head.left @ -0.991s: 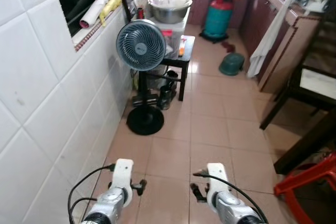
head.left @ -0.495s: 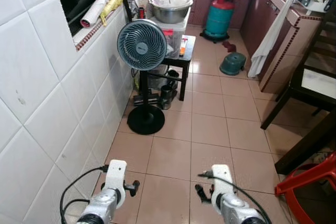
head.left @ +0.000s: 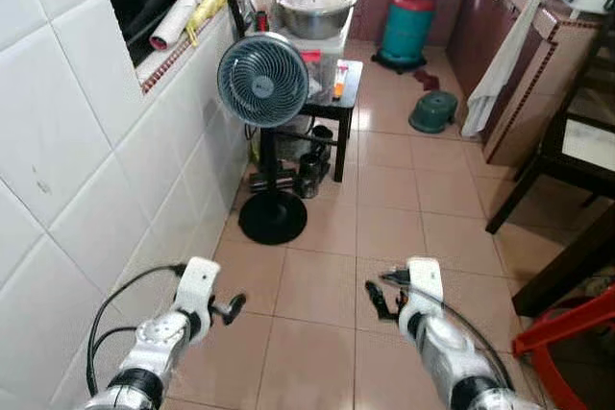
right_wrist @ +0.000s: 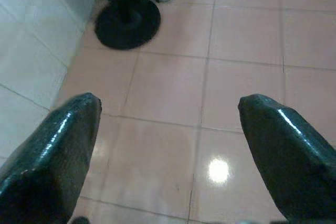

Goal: Setting the table

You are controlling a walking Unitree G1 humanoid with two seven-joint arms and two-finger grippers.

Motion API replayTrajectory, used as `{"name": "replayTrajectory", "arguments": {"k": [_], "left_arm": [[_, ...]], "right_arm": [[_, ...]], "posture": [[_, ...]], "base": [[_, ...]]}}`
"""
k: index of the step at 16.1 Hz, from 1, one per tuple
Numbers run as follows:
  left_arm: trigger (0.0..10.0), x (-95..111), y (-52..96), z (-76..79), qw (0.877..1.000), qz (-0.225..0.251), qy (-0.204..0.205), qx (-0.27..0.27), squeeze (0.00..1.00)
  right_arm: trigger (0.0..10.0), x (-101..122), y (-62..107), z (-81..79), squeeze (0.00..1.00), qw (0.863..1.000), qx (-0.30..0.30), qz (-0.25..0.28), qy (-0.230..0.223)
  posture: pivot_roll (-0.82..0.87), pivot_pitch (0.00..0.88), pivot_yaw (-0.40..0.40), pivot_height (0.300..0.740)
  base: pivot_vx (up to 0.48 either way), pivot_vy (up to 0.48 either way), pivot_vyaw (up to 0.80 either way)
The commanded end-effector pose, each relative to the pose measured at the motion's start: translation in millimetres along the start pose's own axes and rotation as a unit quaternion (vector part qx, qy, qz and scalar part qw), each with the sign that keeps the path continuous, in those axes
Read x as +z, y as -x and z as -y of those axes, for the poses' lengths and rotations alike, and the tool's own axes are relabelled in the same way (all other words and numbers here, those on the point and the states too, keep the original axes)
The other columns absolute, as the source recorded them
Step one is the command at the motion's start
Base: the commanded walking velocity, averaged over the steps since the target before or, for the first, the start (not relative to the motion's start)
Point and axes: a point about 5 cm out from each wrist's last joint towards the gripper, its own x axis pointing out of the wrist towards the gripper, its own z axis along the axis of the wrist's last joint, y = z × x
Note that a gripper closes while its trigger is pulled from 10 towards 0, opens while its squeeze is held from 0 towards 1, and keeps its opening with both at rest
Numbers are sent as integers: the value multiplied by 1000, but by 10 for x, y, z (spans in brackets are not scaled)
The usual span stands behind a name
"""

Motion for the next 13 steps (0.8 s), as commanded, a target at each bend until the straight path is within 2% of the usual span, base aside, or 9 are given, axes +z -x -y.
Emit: {"name": "replayTrajectory", "arguments": {"k": [1,3,5,6,8,10,11,12,13], "left_arm": [[10000,82,14,-30,1000,30,-4,-5,0],[10000,313,106,-37,990,139,4,10,0],[10000,423,205,9,981,194,-8,20,0],[10000,474,320,75,972,231,-26,25,0],[10000,395,485,169,971,237,-10,38,0],[10000,261,624,292,974,226,-10,2,0],[10000,242,671,272,974,226,-7,22,0],[10000,244,736,228,972,230,-10,49,0],[10000,252,766,221,972,230,-6,53,0]], "right_arm": [[10000,123,-6,28,0,999,6,33,0],[10000,327,75,114,0,994,-3,112,22],[10000,457,170,119,0,989,13,147,28],[10000,527,305,99,0,983,25,171,58],[10000,557,538,67,0,976,32,198,88],[10000,523,704,88,0,977,8,204,70],[10000,528,780,64,0,975,0,212,71],[10000,514,883,1,0,974,-9,221,46],[10000,507,929,-20,0,974,-16,221,42]], "posture": [[61,0,4,740],[57,0,5,740],[58,0,4,740],[54,0,9,740],[56,0,6,740],[74,0,-8,740],[79,0,-11,740],[77,0,-9,740],[78,0,-12,740]], "base": [[0,0,0],[0,0,0],[0,0,0],[0,0,0],[0,0,0],[0,0,0],[0,0,0],[0,0,0],[0,0,0]]}}
